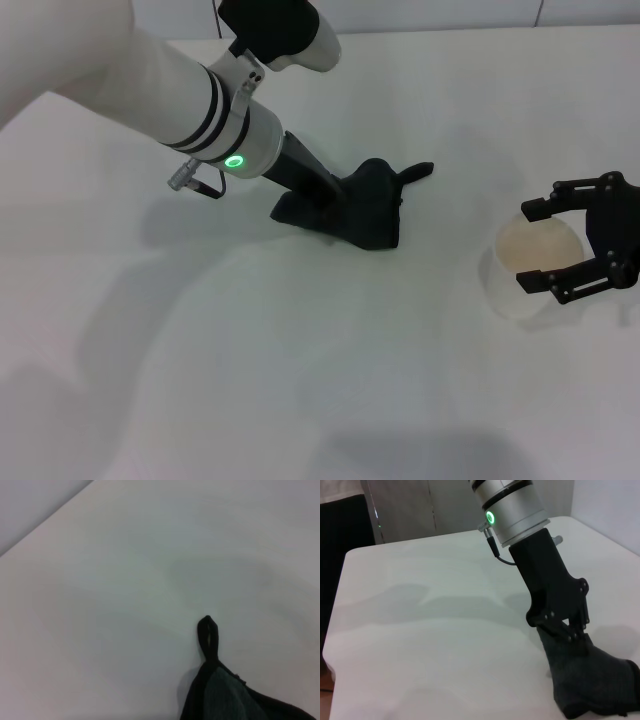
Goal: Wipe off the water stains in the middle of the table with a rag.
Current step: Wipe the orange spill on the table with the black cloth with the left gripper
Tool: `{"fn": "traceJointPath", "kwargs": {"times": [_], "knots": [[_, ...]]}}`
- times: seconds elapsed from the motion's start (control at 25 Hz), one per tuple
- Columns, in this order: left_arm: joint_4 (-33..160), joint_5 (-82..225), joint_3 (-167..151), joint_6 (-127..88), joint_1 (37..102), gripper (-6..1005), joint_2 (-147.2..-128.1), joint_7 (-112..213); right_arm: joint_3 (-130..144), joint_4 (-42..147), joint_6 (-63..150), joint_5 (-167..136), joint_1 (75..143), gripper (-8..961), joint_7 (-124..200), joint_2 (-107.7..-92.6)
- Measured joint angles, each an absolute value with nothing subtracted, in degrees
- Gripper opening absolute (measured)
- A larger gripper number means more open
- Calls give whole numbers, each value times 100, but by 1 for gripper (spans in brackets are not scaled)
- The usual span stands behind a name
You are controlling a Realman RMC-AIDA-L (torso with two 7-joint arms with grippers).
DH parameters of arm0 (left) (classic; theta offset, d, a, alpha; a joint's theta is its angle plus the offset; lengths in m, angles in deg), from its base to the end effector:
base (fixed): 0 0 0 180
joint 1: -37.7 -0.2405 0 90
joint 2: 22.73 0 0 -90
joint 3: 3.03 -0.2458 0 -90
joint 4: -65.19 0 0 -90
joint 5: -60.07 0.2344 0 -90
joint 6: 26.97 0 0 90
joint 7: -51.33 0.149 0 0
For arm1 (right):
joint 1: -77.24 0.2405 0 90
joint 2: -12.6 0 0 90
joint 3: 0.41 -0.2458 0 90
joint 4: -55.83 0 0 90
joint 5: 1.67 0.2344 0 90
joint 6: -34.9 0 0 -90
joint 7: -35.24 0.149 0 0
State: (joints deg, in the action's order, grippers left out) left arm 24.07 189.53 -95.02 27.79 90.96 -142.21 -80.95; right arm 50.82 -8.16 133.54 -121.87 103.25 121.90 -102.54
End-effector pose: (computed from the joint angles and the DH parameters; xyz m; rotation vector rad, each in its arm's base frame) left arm -0.1315 0.4254 -0.1106 -2.7462 -0.5689 0.2689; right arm 0.2407 0.3433 0.0680 -2.9122 0.2577 0.2402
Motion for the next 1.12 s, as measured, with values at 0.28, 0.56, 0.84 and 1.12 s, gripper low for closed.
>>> {"fn": "traceJointPath", "kwargs": {"times": [0.28, 0.56, 0.84, 1.12], "knots": [[2415, 18778, -9901, 2964, 9197, 103, -14247, -8016, 5082, -808, 13352, -12195, 10326, 873, 12183, -10252], [2339, 17844, -9944, 3743, 9210, 109, -14224, -7088, 5082, -843, 13383, -12199, 10326, 873, 12210, -10244], [2336, 17775, -9941, 4333, 9197, 116, -14221, -6766, 5082, -865, 13402, -12168, 10326, 873, 12234, -10235], [2349, 18198, -9633, 3974, 9095, 122, -14203, -6971, 5058, -868, 13404, -12168, 10331, 873, 12235, -10228]]}}
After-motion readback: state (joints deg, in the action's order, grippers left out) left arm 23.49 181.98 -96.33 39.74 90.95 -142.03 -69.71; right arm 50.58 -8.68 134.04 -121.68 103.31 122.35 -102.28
